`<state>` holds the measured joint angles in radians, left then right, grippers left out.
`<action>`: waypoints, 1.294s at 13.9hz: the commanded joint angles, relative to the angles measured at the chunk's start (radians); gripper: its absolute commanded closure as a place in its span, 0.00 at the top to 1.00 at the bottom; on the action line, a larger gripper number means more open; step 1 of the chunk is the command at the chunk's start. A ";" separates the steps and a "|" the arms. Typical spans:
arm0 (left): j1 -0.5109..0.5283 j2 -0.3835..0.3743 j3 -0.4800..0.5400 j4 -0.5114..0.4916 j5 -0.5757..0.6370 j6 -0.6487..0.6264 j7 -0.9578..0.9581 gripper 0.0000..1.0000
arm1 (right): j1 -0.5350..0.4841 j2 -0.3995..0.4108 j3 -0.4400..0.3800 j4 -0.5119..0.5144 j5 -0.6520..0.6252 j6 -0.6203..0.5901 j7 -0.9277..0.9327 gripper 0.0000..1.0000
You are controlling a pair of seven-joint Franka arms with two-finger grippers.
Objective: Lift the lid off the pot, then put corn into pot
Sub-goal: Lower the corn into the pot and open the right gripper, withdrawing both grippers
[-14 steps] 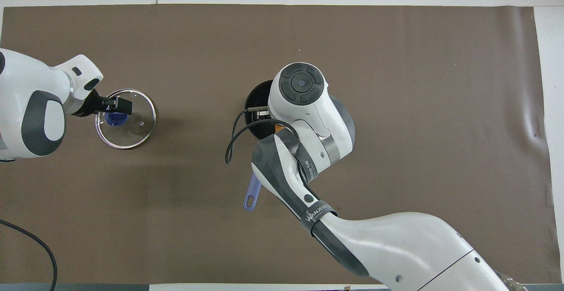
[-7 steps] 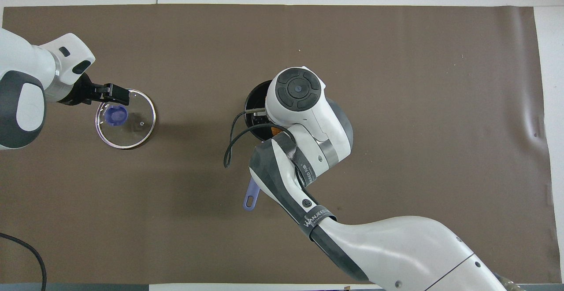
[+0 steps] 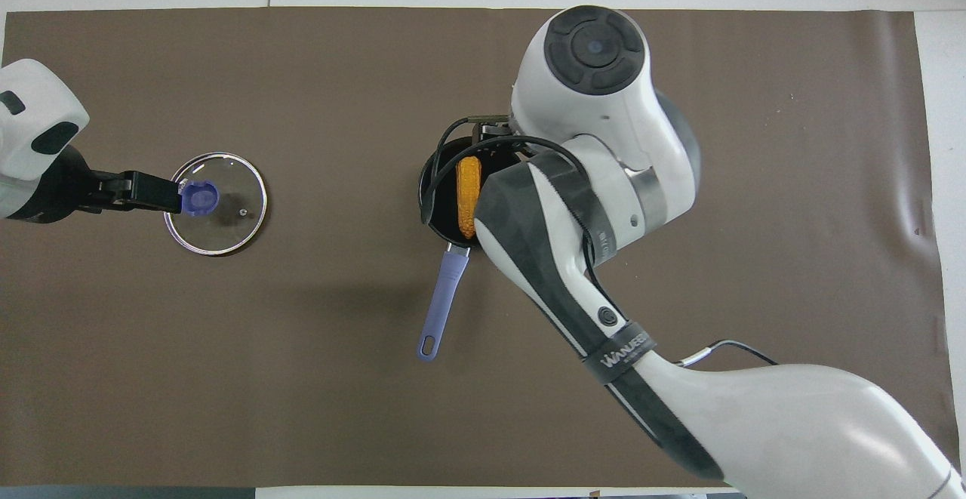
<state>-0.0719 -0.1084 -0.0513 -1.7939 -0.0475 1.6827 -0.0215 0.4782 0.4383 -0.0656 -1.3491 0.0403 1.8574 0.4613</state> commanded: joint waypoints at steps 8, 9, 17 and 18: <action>-0.008 0.033 0.014 0.115 -0.002 -0.110 -0.075 1.00 | -0.328 -0.277 0.013 -0.041 -0.028 -0.384 -0.337 1.00; -0.006 0.053 0.016 0.154 -0.002 -0.138 -0.075 1.00 | -0.343 -0.315 0.012 -0.082 -0.031 -0.391 -0.386 1.00; 0.000 0.072 0.025 0.142 0.005 -0.133 -0.049 1.00 | -0.368 -0.477 -0.026 -0.282 -0.097 -0.373 -0.440 1.00; 0.004 0.072 0.024 0.143 0.006 -0.139 -0.048 1.00 | -0.375 -0.469 -0.026 -0.275 -0.103 -0.360 -0.441 1.00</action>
<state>-0.0709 -0.0416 -0.0268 -1.6730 -0.0473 1.5645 -0.0795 0.1057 -0.0136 -0.0844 -1.5907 -0.0382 1.4595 0.0502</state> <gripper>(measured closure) 0.000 0.000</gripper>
